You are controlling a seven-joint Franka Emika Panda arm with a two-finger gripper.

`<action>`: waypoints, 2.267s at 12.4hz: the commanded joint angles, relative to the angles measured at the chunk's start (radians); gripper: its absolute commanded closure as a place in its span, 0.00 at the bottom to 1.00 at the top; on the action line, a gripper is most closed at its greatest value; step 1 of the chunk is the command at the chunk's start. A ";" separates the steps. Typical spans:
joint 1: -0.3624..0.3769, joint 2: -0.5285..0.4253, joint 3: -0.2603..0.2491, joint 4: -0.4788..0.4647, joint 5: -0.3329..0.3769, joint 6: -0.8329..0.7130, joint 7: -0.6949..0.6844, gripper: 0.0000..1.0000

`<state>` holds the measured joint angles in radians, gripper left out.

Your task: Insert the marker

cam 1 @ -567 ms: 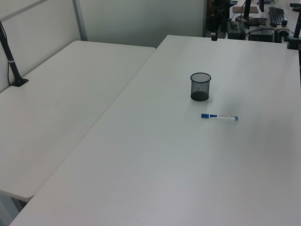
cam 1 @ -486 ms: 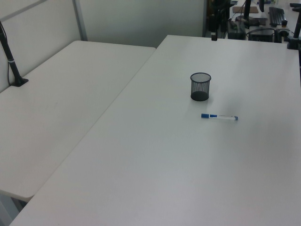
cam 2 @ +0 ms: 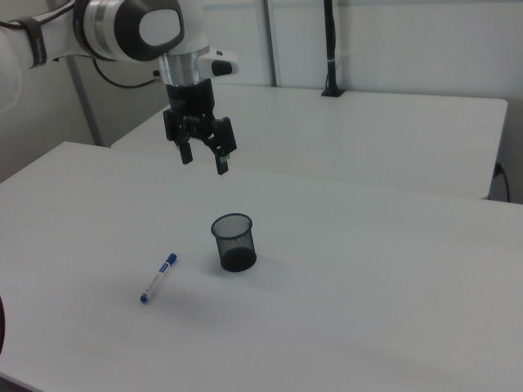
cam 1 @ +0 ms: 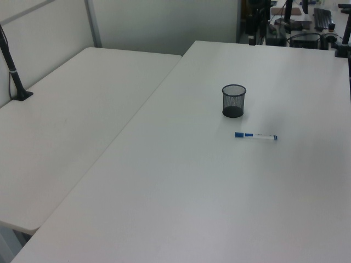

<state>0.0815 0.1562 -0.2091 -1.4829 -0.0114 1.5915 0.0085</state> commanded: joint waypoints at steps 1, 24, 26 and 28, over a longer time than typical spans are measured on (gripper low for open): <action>-0.009 -0.037 0.002 -0.033 0.010 -0.019 0.001 0.00; 0.178 0.276 0.017 -0.043 0.093 0.099 -0.033 0.00; 0.213 0.318 0.017 -0.053 0.093 0.108 -0.030 0.00; 0.245 0.354 0.017 -0.082 0.085 0.154 -0.010 0.00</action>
<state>0.2891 0.4844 -0.1803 -1.5256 0.0694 1.6837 -0.0167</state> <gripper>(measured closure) 0.000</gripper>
